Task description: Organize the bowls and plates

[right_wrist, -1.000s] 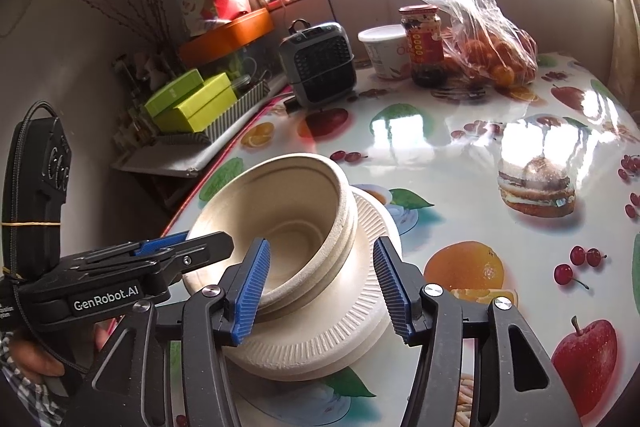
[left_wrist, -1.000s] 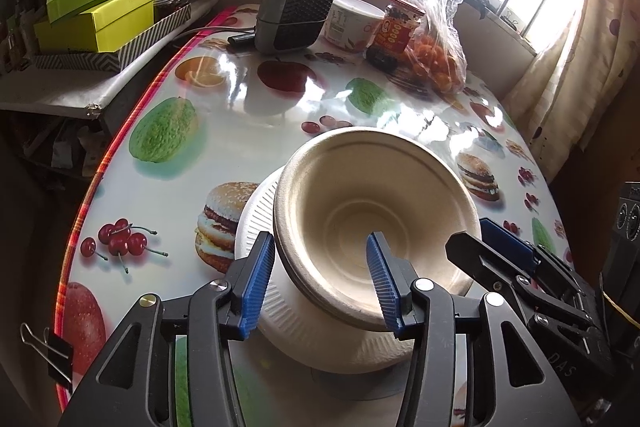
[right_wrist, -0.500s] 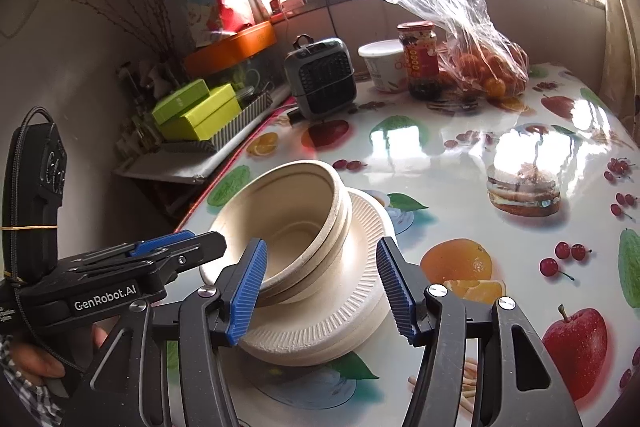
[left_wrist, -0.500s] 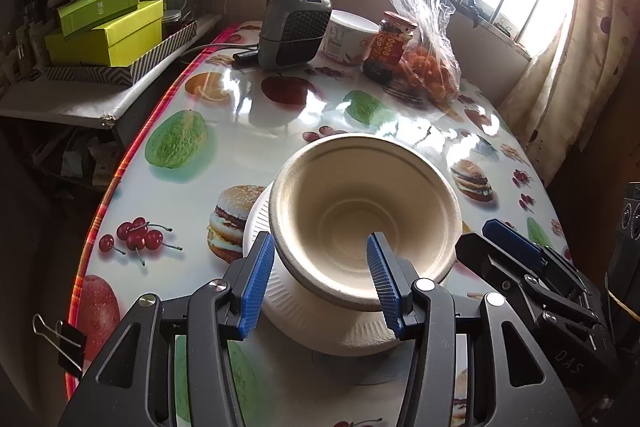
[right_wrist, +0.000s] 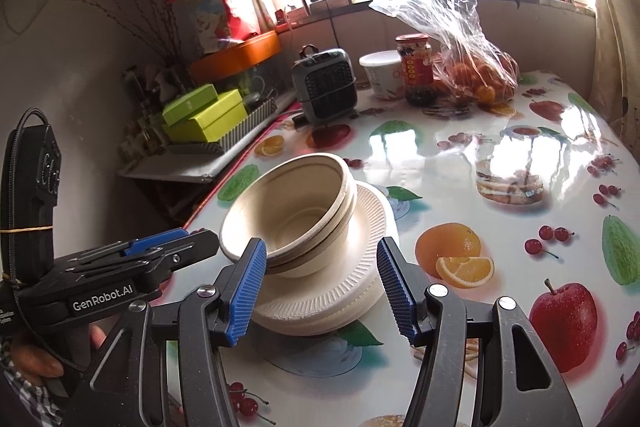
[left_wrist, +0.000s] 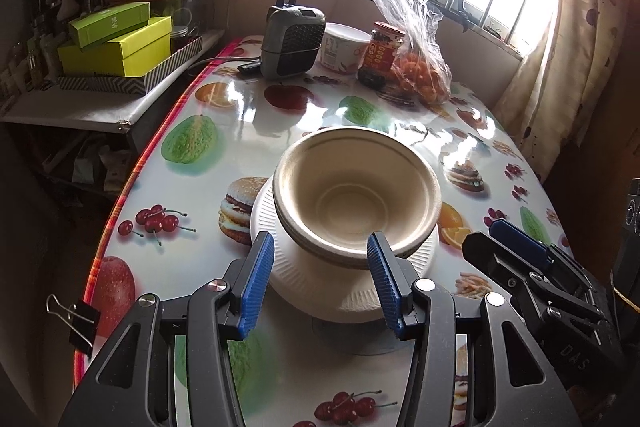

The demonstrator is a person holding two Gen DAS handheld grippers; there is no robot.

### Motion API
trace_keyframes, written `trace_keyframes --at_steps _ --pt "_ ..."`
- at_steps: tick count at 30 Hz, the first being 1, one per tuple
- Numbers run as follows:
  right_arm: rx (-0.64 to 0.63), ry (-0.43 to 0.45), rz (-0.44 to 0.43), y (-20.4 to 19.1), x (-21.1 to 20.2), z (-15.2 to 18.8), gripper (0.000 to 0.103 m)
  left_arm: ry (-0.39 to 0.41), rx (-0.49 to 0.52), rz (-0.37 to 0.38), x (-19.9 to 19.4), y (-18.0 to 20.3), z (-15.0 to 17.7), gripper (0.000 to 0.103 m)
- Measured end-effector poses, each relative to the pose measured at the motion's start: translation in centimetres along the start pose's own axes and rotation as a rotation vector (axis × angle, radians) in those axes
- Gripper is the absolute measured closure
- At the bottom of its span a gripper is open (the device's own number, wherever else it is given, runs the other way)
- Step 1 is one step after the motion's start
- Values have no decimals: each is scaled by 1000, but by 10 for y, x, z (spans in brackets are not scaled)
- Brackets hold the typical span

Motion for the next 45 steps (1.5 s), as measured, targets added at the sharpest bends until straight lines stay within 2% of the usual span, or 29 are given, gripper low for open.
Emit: trace_keyframes --at_steps 7,12,22,25,28,35,45 --pt "-14 -8 25 0 -7 22 43 25 40 -75 -8 2 26 53" --pt "-36 -22 79 4 -5 40 42 17 65 -127 -7 2 49 53" --pt "-75 -54 148 9 0 67 27 -34 44 -129 8 -2 83 52" --pt "-117 -56 197 9 3 77 24 -38 49 -137 11 -3 89 44" --pt "-114 -82 214 13 8 84 20 -46 47 -136 15 -3 93 43" --pt "-76 -123 247 26 18 93 19 -58 52 -162 23 -7 101 43" --pt "-96 -115 289 25 20 97 14 -40 66 -174 28 -6 101 37"
Point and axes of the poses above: each gripper's, at about its wrist camera, not at the fingertips, and x roughly the way its jaws point, y to its right, z to its underside, the point moved 3 cm from there along x, roughly the way its jaws point, and after that the axes turned 4 degrees about x, right-handed, at the moved point
